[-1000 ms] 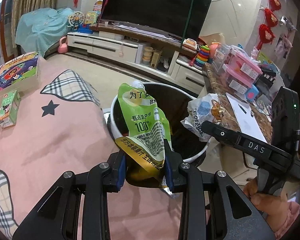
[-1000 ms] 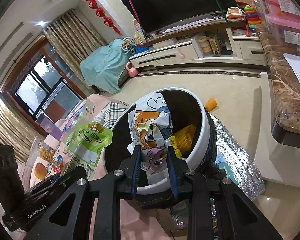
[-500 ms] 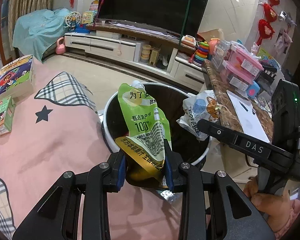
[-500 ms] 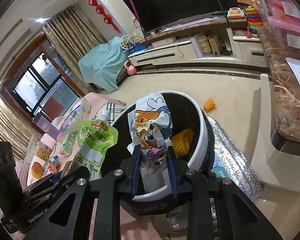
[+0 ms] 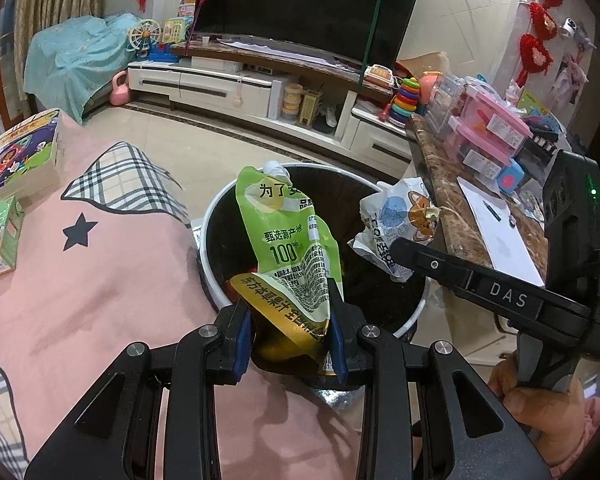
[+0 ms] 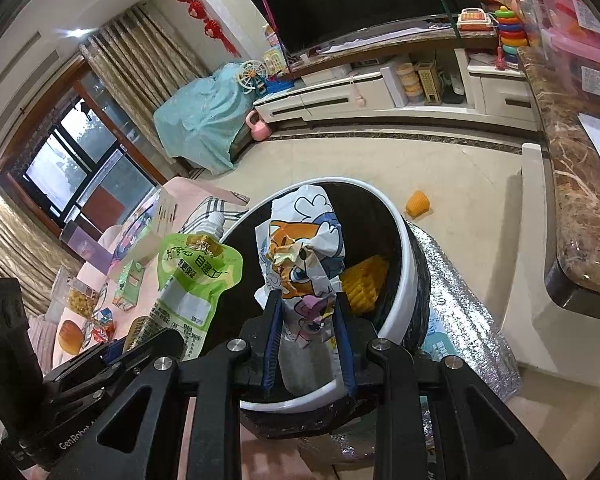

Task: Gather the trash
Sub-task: 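Carry green pouch and cartoon wrapper over the bin and lower them in, then open both tools to drop the items and move back toward the table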

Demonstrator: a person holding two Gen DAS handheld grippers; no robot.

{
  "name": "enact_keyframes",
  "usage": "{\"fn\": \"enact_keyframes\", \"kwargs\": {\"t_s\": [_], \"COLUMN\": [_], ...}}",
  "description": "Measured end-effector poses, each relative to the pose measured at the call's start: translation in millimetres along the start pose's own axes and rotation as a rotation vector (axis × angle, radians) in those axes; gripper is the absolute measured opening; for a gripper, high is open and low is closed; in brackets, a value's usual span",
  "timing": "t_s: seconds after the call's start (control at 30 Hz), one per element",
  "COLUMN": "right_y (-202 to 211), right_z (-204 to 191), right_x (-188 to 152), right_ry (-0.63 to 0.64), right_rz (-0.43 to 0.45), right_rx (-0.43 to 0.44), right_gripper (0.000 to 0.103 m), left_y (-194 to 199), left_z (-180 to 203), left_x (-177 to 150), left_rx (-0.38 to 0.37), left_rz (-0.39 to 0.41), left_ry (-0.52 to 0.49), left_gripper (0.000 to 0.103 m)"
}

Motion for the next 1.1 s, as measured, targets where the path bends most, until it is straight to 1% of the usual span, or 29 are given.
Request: {"fn": "enact_keyframes", "kwargs": {"t_s": [0.53, 0.73, 0.83, 0.87, 0.9, 0.97, 1.1], "right_y": [-3, -5, -4, -3, -3, 0, 4], "right_z": [0, 2, 4, 5, 6, 7, 6], "right_x": [3, 3, 3, 4, 5, 6, 5], "right_ry": [0.006, 0.002, -0.003, -0.009, -0.013, -0.023, -0.035], "right_rz": [-0.01, -0.028, -0.023, -0.022, -0.02, -0.01, -0.006], "right_rx": [-0.01, -0.009, -0.013, -0.014, -0.013, -0.008, 0.006], "right_gripper": [0.026, 0.03, 0.033, 0.036, 0.045, 0.054, 0.054], "left_y": [-5, -7, -5, -3, -1, 5, 16], "left_z": [1, 5, 6, 6, 6, 4, -5], "left_x": [3, 2, 2, 2, 2, 1, -5], "left_rx": [0.005, -0.007, -0.002, 0.006, 0.011, 0.023, 0.033], "left_rz": [-0.012, -0.026, -0.024, -0.018, -0.01, 0.001, 0.016], "left_ry": [-0.008, -0.006, -0.012, -0.017, -0.022, -0.028, -0.009], "left_gripper": [0.03, 0.031, 0.044, 0.051, 0.055, 0.057, 0.061]}}
Point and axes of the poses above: each gripper's, at about its wrist camera, not at the fingertips, and y roughly against the way its jaws point, z to its right, x to its top, the point moved 10 cm from there along -y, roughly the way its jaws point, and after that the axes turned 15 degrees about -x, right-handed, at the moved point
